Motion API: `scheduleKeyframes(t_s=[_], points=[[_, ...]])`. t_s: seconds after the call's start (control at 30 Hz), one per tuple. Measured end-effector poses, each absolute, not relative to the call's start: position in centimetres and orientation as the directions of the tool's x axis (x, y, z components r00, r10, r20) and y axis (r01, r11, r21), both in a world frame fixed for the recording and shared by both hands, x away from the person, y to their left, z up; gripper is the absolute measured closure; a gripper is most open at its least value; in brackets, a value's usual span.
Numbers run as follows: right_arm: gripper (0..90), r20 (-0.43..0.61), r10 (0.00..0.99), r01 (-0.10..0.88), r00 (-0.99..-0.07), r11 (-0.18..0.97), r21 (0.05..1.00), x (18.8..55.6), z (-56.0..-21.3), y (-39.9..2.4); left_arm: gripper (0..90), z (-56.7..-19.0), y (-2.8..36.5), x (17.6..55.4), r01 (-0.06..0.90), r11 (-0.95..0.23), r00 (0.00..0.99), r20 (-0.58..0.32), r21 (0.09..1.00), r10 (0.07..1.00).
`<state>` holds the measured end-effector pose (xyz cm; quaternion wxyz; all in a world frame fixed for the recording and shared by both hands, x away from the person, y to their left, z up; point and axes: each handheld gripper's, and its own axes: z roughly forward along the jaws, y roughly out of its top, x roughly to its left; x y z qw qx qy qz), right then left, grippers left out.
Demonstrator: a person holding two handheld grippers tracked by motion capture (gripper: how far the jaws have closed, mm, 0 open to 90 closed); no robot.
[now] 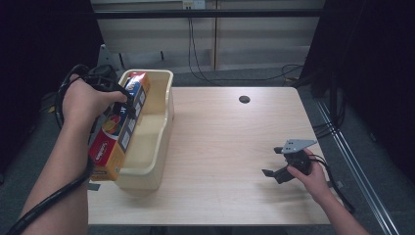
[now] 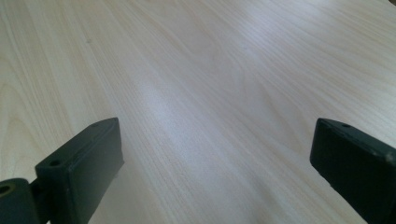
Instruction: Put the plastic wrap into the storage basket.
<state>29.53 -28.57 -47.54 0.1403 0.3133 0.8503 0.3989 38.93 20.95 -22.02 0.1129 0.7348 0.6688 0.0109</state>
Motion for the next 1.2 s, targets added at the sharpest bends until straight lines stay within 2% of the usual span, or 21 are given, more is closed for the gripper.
scheduleKeyframes(t_s=[1.2], points=[[2.0,0.010,0.639,0.415,-0.769,0.488,0.768,29.6,-47.6,-28.6,40.8,-26.9,19.4,40.3,0.986,-0.120,0.135,-0.141,0.112,0.981]])
